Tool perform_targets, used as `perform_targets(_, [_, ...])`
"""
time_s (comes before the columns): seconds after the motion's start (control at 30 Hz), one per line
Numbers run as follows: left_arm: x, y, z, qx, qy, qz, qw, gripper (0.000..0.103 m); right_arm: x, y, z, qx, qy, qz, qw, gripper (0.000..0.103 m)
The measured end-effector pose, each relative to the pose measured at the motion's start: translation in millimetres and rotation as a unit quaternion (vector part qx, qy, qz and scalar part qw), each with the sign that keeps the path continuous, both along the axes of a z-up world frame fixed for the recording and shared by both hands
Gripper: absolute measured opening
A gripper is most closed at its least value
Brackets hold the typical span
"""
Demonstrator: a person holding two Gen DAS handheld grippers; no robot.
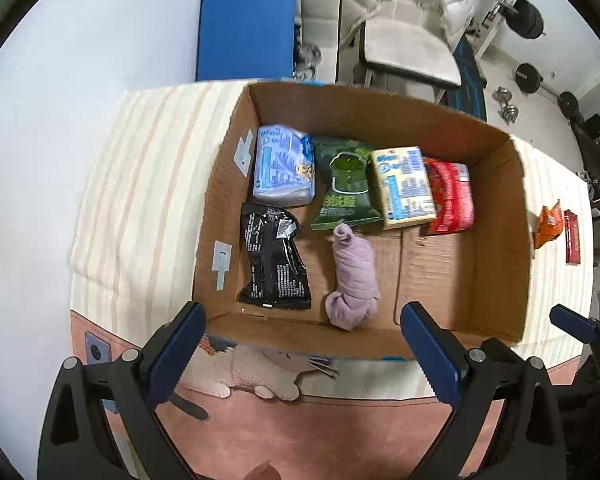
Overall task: Organize soft objects
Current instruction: 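Drop the black pouch and sock bundle into the box and open both tools, then grasp the orange snack bag with left tool while right tool grasps the dark red packet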
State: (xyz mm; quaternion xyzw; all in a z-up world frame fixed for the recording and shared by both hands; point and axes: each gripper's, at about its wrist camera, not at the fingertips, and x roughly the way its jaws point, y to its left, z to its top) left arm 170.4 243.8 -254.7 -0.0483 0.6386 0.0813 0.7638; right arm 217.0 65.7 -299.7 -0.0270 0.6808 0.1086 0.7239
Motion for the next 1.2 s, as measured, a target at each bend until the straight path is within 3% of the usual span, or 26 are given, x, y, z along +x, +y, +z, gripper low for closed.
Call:
perform_targets(0.33, [-9,-54,58,0.012,-0.061,-0.031,0.9976,0.100,-27,-41,58,0.057,-0.046,-0.024,0.997,0.103])
perform_targets(0.5, [19,-117,80,0.005,-0.079,-0.085,0.9932,0.100,-21,-97,84,0.072,-0.066,-0.059,0.993,0.103])
perform_targets(0.63, [55,-190,68,-0.009,-0.068,-0.157,0.9852,0.100,-8,-167,92,0.059,-0.075,-0.100,0.990,0.103])
perform_targets(0.7, [75,-234,51,0.000,-0.055,-0.204,0.9774,0.100,0,-208,87,0.041,-0.074,-0.119,0.989,0.103])
perform_targets(0.87, [131,-349,-27,0.045,0.015,-0.331,0.9423,0.100,31,-314,38,-0.017,-0.028,-0.172,0.985,0.103])
perform_targets(1.07, [165,-434,-121,0.084,0.100,-0.415,0.9005,0.100,69,-410,-38,-0.027,0.037,-0.205,0.978,0.103])
perform_targets(1.2, [172,-471,-170,0.103,0.140,-0.461,0.8704,0.100,87,-440,-66,-0.028,0.054,-0.209,0.976,0.103])
